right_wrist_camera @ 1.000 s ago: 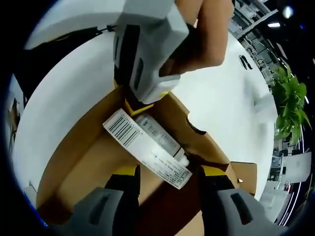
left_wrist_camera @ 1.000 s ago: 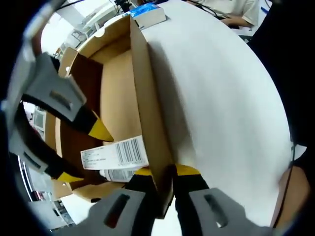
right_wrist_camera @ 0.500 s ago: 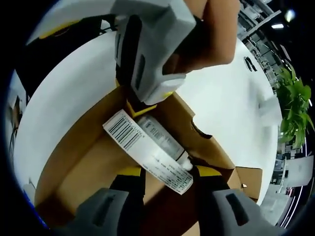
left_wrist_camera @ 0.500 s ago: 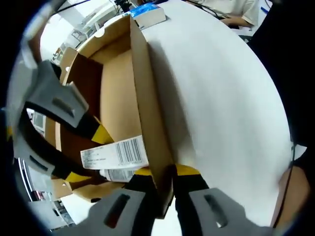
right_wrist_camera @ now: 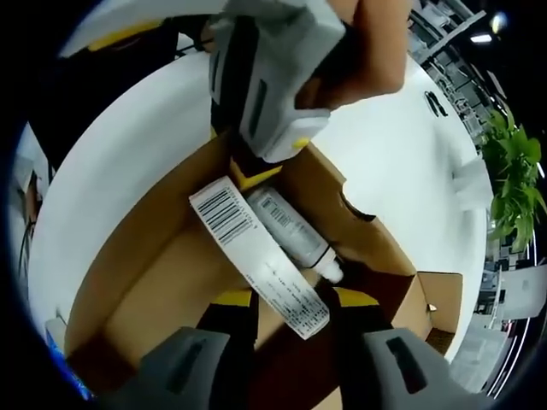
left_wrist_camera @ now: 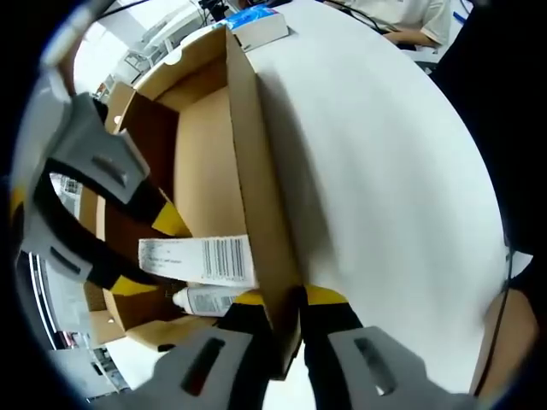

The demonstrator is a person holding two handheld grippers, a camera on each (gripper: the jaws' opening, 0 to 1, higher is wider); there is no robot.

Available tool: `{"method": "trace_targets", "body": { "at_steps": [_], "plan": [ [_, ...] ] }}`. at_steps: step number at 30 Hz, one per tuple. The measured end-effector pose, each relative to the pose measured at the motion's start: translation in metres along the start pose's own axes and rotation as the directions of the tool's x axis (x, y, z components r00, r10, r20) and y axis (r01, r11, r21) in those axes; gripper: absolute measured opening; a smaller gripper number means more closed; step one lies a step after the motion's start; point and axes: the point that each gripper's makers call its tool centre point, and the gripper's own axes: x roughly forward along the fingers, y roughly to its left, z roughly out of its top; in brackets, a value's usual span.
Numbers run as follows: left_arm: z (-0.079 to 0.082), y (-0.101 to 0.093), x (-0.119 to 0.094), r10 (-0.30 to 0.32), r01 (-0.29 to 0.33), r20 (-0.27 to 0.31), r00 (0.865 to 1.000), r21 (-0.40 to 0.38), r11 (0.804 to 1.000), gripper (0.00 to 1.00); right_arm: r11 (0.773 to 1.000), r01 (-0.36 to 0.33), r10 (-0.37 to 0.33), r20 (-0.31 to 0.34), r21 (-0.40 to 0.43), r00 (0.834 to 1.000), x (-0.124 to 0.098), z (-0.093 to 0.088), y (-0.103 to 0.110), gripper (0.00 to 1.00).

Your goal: Operate the shoe box by opening the lid, removing the specified soft item, and placing it in the target area until the item is outside and the box remains undamaged.

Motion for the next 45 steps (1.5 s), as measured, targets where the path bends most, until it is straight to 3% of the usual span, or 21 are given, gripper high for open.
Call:
{"method": "trace_targets", "body": {
  "at_steps": [20,26,34,45],
  "plan": [
    [0.0,0.0,-0.001,0.001,-0.001,-0.006,1.0,-0.003,1.0,0.09,0.997,-0.045,0.048,-0.048,0.063,0.998,-0.015,-0.024,0.025,0.22],
    [0.0,-0.001,-0.001,0.001,-0.001,-0.007,1.0,-0.003,1.0,0.09,0.991,-0.057,0.064,-0.056,0.118,0.996,-0.021,-0.034,0.036,0.21],
    [-0.001,-0.001,-0.001,0.002,-0.002,-0.01,1.0,-0.005,1.0,0.09,0.979,-0.065,0.075,-0.048,0.194,0.996,-0.026,-0.042,0.048,0.2],
    [-0.001,-0.002,0.0,0.002,-0.002,-0.011,1.0,-0.006,1.0,0.09,0.938,-0.039,0.05,-0.022,0.345,0.999,-0.034,-0.054,0.064,0.19]
  ]
}}
